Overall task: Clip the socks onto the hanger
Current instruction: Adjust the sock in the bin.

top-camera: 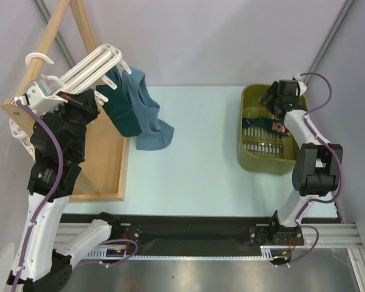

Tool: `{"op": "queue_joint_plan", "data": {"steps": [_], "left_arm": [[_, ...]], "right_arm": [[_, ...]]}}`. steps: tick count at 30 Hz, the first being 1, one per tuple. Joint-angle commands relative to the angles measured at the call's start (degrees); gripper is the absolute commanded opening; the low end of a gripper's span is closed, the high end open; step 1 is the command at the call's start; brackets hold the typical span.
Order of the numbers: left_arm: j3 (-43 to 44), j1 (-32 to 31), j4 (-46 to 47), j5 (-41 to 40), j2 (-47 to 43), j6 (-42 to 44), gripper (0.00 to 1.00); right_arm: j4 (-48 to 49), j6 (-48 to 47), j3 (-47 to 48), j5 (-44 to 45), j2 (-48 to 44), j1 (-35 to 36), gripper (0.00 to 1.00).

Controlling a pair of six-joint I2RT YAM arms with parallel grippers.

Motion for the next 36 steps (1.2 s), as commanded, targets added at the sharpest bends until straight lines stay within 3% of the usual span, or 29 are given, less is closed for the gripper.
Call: {"op": "queue_joint_plan", "data": {"steps": [1, 12, 17, 20, 23, 26, 27, 30, 36], "left_arm": [[-3.0, -0.3, -4.7, 6.1, 0.7, -8.9, 0.00], [-2.4, -0.3, -5.2, 6.3, 0.8, -8.9, 0.00], [-2.4, -0.3, -5.6, 6.3, 0.6, -9.0, 0.00], [-2.4, -0.3, -5.6, 6.1, 0.5, -9.0, 0.00], [-2.2, -0.3, -5.8, 6.1, 0.5, -8.9, 0.00], [-2.3, -0.3, -5.9, 5.9, 0.4, -8.8, 0.00], [-2.4, -0.4, -5.9, 5.9, 0.2, -8.9, 0.00], [-2.5, -0.3, -5.8, 6.1, 0.1, -8.9, 0.00], [-2.7, -0.3, -5.6, 6.3, 0.1, -8.9, 0.00]], "right_arm": [[-5.6, 14.2, -1.3, -4.5, -0.8, -1.5, 0.99], [-2.0, 43.2, -13.5, -1.3, -2.5, 0.1, 1.00], [2.5, 44.1, -14.3, 1.9, -0.5, -0.1, 0.95], [2.8, 44.4, -12.4, -0.4, 2.7, -1.5, 0.85], [5.2, 42.7, -11.7, -1.5, 4.2, -2.5, 0.69], [6.7, 39.0, -10.5, -1.9, 4.5, -2.8, 0.46], [7.4, 38.1, -10.4, -2.4, 4.5, -3.2, 0.31], [10.8, 32.6, -9.7, -6.2, 4.5, -3.8, 0.02], [12.3, 20.8, -3.2, -13.5, 2.6, -4.6, 0.00]]}}
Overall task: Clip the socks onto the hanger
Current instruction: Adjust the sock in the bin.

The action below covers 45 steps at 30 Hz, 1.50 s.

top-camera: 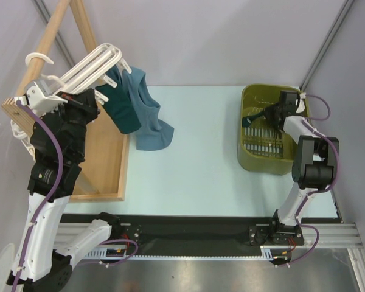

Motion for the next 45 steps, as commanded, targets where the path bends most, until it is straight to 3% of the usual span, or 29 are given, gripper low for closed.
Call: {"op": "queue_joint_plan", "data": {"steps": [1, 6, 11, 19, 22, 23, 24, 27, 30, 33, 38, 45], "left_arm": [[-2.2, -0.3, -6.6, 5.8, 0.3, -8.9, 0.00], [-2.3, -0.3, -6.4, 5.8, 0.0, -8.8, 0.00], [-2.1, -0.3, -6.7, 5.8, -0.1, -8.5, 0.00], [-2.2, -0.3, -6.5, 6.0, -0.2, -8.4, 0.00], [-2.4, -0.4, -6.5, 6.3, -0.2, -8.4, 0.00], [-2.4, -0.4, -6.3, 6.5, -0.1, -8.5, 0.00], [-2.3, -0.4, -6.5, 6.5, -0.1, -8.3, 0.00], [-2.1, -0.3, -6.9, 6.1, 0.0, -7.7, 0.00], [-2.1, -0.3, -7.1, 6.1, 0.0, -7.4, 0.00], [-2.4, -0.3, -6.8, 6.6, 0.0, -7.7, 0.00], [-3.3, -0.3, -5.9, 7.1, -0.2, -8.1, 0.00], [-3.0, -0.3, -5.5, 7.4, 0.6, -7.9, 0.00]], "right_arm": [[3.1, -12.0, 6.0, -5.0, -2.7, -0.3, 0.00], [-2.1, -20.9, 12.4, -6.4, -4.2, 0.0, 0.00], [-13.6, -35.9, 20.1, -8.6, -3.1, 1.2, 0.00], [-21.6, -40.6, 20.8, -19.1, 2.1, -0.4, 0.01], [-29.9, -41.2, 21.9, -15.9, 5.6, 1.1, 0.07], [-31.7, -40.7, 20.2, -15.2, 5.8, 1.3, 0.10], [-31.7, -40.2, 18.9, -15.2, 5.5, 1.4, 0.25], [-24.7, -37.3, 8.7, -14.7, -0.3, 1.5, 0.50], [-18.8, -35.0, 4.5, -13.2, -6.0, 1.4, 0.78], [-20.0, -34.1, 7.0, -10.5, -6.5, 1.5, 0.85], [-20.2, -27.1, 8.3, -5.1, -4.6, 0.0, 0.82], [-7.0, -4.1, -1.9, -4.6, -6.0, -1.1, 0.84]]}}
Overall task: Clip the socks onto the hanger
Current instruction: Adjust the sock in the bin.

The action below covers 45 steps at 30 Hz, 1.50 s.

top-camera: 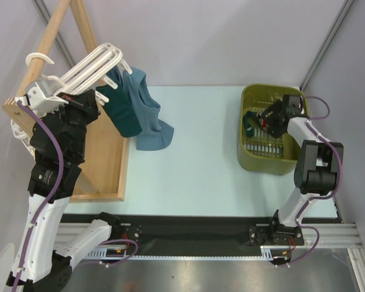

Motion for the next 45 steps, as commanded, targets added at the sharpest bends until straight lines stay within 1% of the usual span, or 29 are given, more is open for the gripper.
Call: {"op": "queue_joint_plan", "data": {"steps": [1, 3, 4, 9, 11, 12, 15, 19, 22, 28, 32, 34, 38, 40, 42, 45], "left_arm": [[-2.0, -0.4, -6.0, 6.3, 1.4, -8.9, 0.00], [-2.0, -0.4, -6.3, 6.2, 1.3, -8.8, 0.00], [-1.9, -0.4, -6.5, 6.2, 1.3, -8.8, 0.00], [-1.4, -0.5, -7.2, 5.6, 0.7, -8.4, 0.00], [-1.3, -0.4, -7.2, 5.7, 0.6, -8.4, 0.00], [-1.3, -0.4, -7.3, 5.7, 0.7, -8.3, 0.00], [-0.8, -0.4, -7.6, 5.6, 0.8, -7.8, 0.00], [-0.4, -0.5, -7.7, 5.4, 0.8, -7.6, 0.00], [-0.4, -0.4, -7.9, 5.4, 0.8, -7.6, 0.00], [-1.0, -0.4, -8.0, 5.5, 0.6, -7.6, 0.00], [-1.5, -0.4, -7.6, 5.5, 0.4, -7.8, 0.00], [-1.5, -0.4, -7.3, 5.9, 0.6, -7.9, 0.00], [-1.8, -0.4, -7.3, 6.1, 0.4, -8.0, 0.00], [-1.9, -0.3, -7.3, 6.0, 0.3, -8.0, 0.00], [-2.1, -0.4, -7.3, 6.1, 0.2, -8.0, 0.00], [-2.4, -0.4, -7.2, 6.1, 0.0, -8.1, 0.00]], "right_arm": [[6.9, 17.3, -3.6, 3.6, -1.9, 0.0, 0.85], [7.9, 20.9, -3.8, 5.2, -1.3, 0.6, 0.85], [7.8, 23.7, -3.4, 8.3, 0.0, 0.9, 0.84], [5.5, 27.5, 1.4, 15.0, 3.7, 3.0, 0.84], [6.9, 29.7, 1.3, 15.9, 5.0, 3.1, 0.82], [7.1, 30.4, 1.5, 14.8, 5.7, 2.9, 0.83], [5.0, 32.9, 3.2, 13.1, 8.7, 2.4, 0.82], [5.1, 35.5, 2.2, 16.1, 9.0, 2.8, 0.81], [5.1, 36.2, 2.3, 18.6, 9.7, 3.0, 0.78], [4.9, 34.7, 5.3, 17.5, 12.7, 2.2, 0.53], [7.0, 31.4, 4.7, 17.5, 11.2, 2.4, 0.25], [8.6, 28.5, 4.4, 17.1, 10.5, 2.4, 0.15], [12.0, 21.9, 2.6, 16.0, 5.8, 1.9, 0.03], [14.4, 17.4, 1.7, 15.3, 3.9, 1.6, 0.00], [14.3, 13.2, 1.9, 14.9, 1.5, 1.6, 0.00], [14.3, 10.0, 1.9, 13.9, -1.2, 1.4, 0.00]]}}
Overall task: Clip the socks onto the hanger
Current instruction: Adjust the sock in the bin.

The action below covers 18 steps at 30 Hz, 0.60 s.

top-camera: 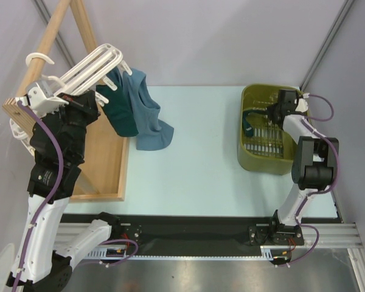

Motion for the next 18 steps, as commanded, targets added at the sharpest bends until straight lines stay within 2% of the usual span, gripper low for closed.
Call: {"op": "queue_joint_plan", "data": {"steps": [1, 6, 11, 18], "left_arm": [[-2.8, -0.4, -6.2, 6.1, 0.0, -8.6, 0.00], [-3.2, -0.4, -5.7, 6.6, -0.1, -9.0, 0.00], [-3.2, -0.4, -5.9, 6.6, -0.2, -9.0, 0.00], [-3.3, -0.4, -5.6, 7.3, -0.1, -9.5, 0.00]], "right_arm": [[3.6, -8.1, 0.2, -1.0, -5.9, -0.9, 0.00], [4.0, -12.0, 0.3, -6.3, -7.8, -2.1, 0.00], [1.0, -15.2, 0.4, -5.9, -9.4, -3.3, 0.00], [1.6, -14.6, 2.0, -5.5, -1.6, -4.9, 0.00]]}}
